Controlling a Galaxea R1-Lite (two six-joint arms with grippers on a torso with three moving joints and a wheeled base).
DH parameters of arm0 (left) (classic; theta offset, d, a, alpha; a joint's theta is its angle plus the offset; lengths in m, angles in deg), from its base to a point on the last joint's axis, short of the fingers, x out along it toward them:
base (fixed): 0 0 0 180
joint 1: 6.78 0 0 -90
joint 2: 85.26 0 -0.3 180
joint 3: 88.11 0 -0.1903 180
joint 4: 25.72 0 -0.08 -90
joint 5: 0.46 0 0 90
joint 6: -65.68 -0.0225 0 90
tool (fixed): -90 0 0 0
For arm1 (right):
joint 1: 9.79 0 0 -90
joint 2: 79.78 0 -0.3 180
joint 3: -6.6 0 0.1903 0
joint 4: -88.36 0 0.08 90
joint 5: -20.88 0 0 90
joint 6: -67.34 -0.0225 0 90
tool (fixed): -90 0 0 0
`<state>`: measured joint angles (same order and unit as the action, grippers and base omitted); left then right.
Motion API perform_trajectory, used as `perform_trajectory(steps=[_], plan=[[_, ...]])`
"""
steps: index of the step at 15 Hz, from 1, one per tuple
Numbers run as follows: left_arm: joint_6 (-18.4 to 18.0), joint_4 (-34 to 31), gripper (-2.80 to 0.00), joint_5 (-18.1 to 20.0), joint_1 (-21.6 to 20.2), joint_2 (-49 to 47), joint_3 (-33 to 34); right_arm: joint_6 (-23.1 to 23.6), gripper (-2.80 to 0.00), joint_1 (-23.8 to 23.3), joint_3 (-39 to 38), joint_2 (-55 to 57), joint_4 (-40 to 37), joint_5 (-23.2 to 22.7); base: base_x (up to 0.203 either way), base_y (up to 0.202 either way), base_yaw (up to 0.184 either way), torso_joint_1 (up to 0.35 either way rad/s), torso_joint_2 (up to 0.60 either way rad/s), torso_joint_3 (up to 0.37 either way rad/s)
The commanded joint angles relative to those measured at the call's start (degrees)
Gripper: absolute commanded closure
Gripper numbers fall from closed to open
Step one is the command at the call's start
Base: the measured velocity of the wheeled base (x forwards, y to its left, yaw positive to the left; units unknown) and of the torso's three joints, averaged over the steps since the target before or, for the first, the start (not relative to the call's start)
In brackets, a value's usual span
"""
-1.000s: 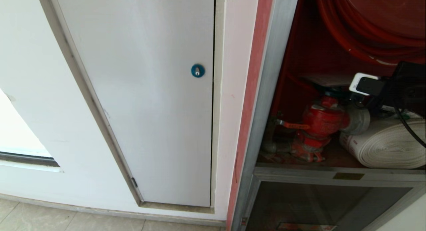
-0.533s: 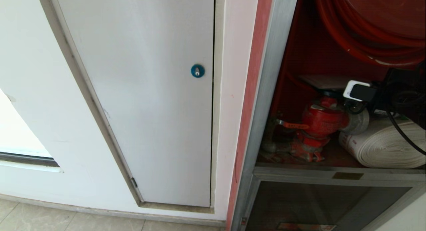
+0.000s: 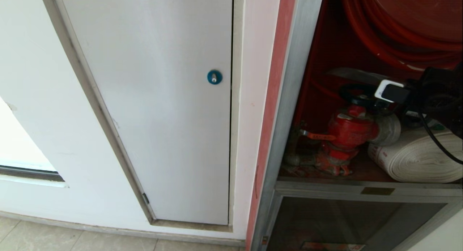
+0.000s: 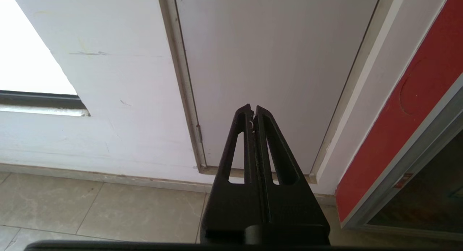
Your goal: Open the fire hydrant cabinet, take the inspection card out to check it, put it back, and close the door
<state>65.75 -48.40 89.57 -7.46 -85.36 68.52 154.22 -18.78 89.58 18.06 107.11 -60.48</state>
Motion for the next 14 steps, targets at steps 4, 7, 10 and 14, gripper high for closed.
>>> perform_trajectory(steps=[4, 7, 10, 14], plan=[[0.0, 0.0, 0.00, 0.0, 0.0, -0.1, 0.3, 0.6, 0.00, 0.0, -1.7, -0.5, 0.2, -0.7, 0.000, 0.000, 0.000, 0.000, 0.00, 0.000], [0.0, 0.0, 0.00, 0.0, 0.0, -0.1, 0.3, 0.7, 0.00, 0.0, -3.4, -2.4, 0.2, -1.9, 0.000, 0.000, 0.000, 0.000, 0.00, 0.000], [0.0, 0.0, 0.00, 0.0, 0.0, -0.1, 0.3, 0.7, 0.00, 0.0, -3.6, -3.7, 0.2, -1.9, 0.000, 0.000, 0.000, 0.000, 0.00, 0.000], [0.0, 0.0, 0.00, 0.0, 0.0, -0.1, 0.3, 1.0, 0.00, 0.0, -4.7, -6.1, 0.1, -2.2, 0.000, 0.000, 0.000, 0.000, 0.00, 0.000]])
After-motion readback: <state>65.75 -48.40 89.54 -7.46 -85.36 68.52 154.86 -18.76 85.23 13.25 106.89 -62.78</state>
